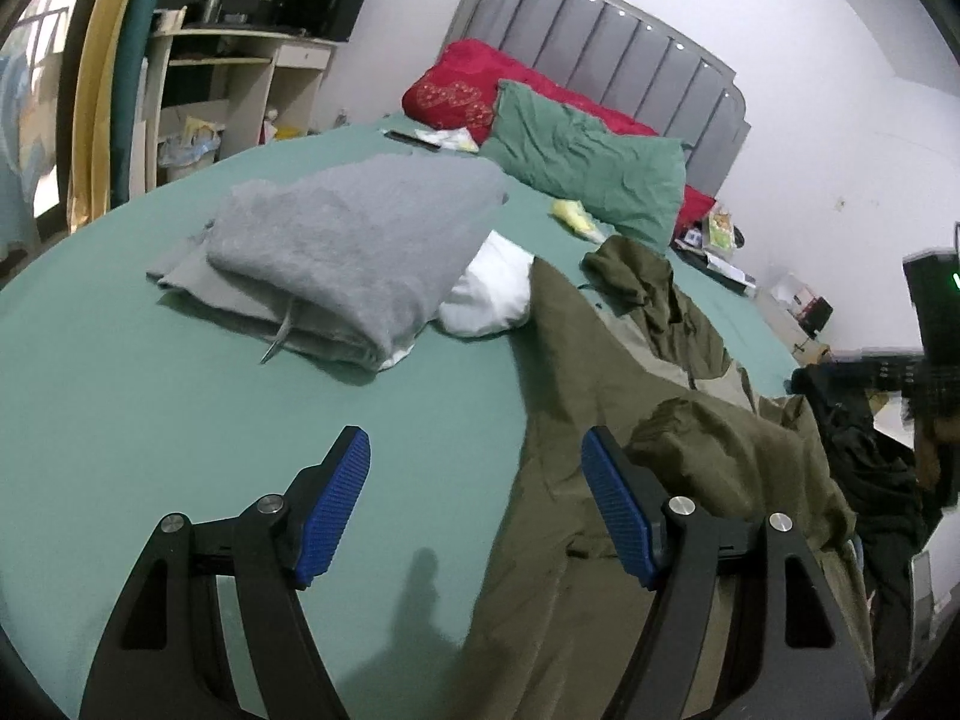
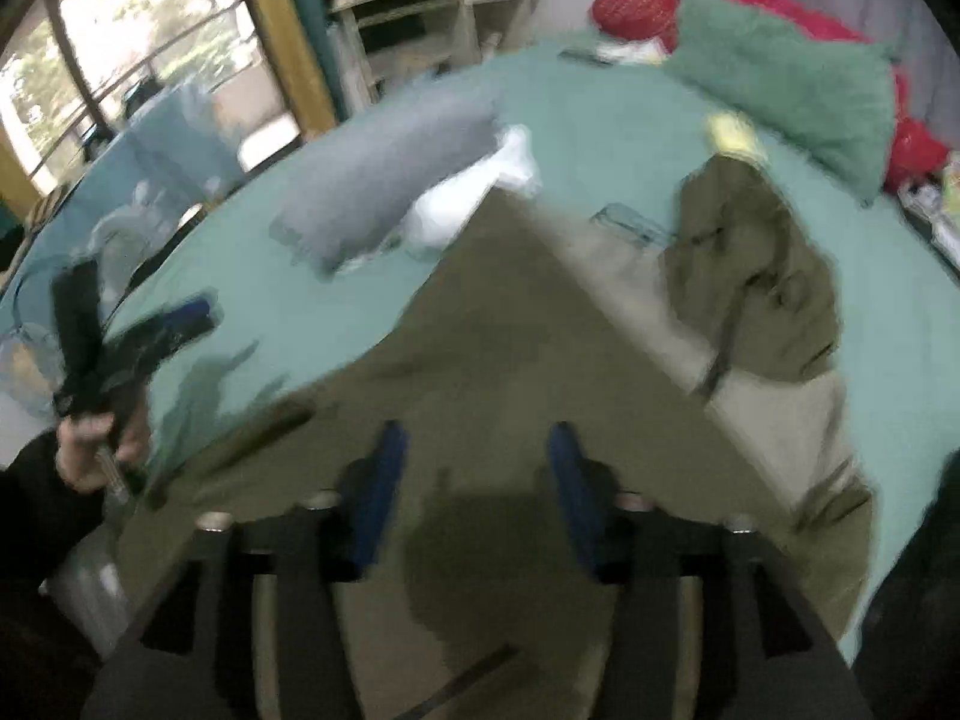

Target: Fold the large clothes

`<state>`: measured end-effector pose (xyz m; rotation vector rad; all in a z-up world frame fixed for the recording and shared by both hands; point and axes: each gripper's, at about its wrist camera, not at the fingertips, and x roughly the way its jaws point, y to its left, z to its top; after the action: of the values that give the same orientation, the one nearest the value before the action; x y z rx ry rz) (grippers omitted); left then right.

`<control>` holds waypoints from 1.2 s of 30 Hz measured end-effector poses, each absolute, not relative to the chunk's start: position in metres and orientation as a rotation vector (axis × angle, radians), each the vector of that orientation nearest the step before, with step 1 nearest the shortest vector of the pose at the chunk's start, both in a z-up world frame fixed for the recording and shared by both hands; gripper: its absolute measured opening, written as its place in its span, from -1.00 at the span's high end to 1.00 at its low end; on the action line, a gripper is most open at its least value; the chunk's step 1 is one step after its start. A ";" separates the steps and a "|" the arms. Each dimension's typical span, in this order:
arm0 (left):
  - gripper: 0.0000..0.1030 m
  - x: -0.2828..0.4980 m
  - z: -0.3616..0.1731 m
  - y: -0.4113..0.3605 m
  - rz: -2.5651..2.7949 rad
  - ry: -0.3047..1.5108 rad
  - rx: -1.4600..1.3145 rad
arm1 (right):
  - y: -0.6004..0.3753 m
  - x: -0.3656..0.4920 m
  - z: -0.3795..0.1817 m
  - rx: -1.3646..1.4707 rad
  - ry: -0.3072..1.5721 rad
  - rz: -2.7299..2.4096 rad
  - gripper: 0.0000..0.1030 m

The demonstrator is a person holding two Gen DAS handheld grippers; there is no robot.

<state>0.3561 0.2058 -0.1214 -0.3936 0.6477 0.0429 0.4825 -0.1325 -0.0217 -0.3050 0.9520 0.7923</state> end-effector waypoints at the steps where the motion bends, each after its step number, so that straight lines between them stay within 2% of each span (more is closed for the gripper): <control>1: -0.48 0.357 -0.122 0.207 0.043 0.652 -0.393 | -0.138 0.496 -0.019 -0.307 0.933 0.742 -0.62; 3: -0.48 0.361 -0.124 0.207 0.040 0.660 -0.389 | -0.139 0.523 -0.039 -0.327 0.985 0.695 -0.67; 6: -0.48 0.366 -0.125 0.206 0.033 0.668 -0.387 | -0.135 0.557 -0.104 -0.369 1.203 0.671 -0.67; 10: -0.48 0.368 -0.125 0.200 0.019 0.673 -0.379 | -0.133 0.552 -0.153 -0.277 1.329 0.781 -0.62; 12: -0.48 0.370 -0.126 0.195 0.011 0.680 -0.372 | -0.121 0.536 -0.169 -0.297 1.372 0.904 0.60; 13: -0.48 0.371 -0.127 0.194 0.010 0.682 -0.370 | -0.116 0.527 -0.174 -0.379 1.376 0.906 0.94; 15: -0.48 0.373 -0.129 0.190 0.005 0.689 -0.363 | -0.114 0.515 -0.170 -0.459 1.351 0.890 0.95; 17: -0.48 0.374 -0.130 0.186 0.003 0.692 -0.357 | -0.127 0.519 -0.142 -0.426 1.245 0.829 0.95; 24: -0.48 0.366 -0.124 0.181 -0.007 0.675 -0.361 | -0.246 0.530 0.043 -0.261 0.583 0.144 0.95; 28: -0.48 0.364 -0.119 0.182 -0.009 0.658 -0.366 | -0.276 0.506 0.113 -0.182 0.303 -0.144 0.90; 31: -0.48 0.366 -0.119 0.184 0.001 0.658 -0.371 | -0.246 0.490 0.107 -0.212 0.254 -0.104 0.87; 33: -0.48 0.368 -0.121 0.186 0.005 0.663 -0.380 | -0.209 0.481 0.077 -0.257 0.281 0.017 0.87; 36: -0.48 0.368 -0.121 0.185 0.010 0.665 -0.370 | -0.142 0.470 0.003 -0.305 0.429 0.260 0.87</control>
<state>0.3684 0.1846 -0.1213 -0.3696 0.6654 0.0096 0.4699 -0.1418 0.0034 -0.3047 0.4288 0.2603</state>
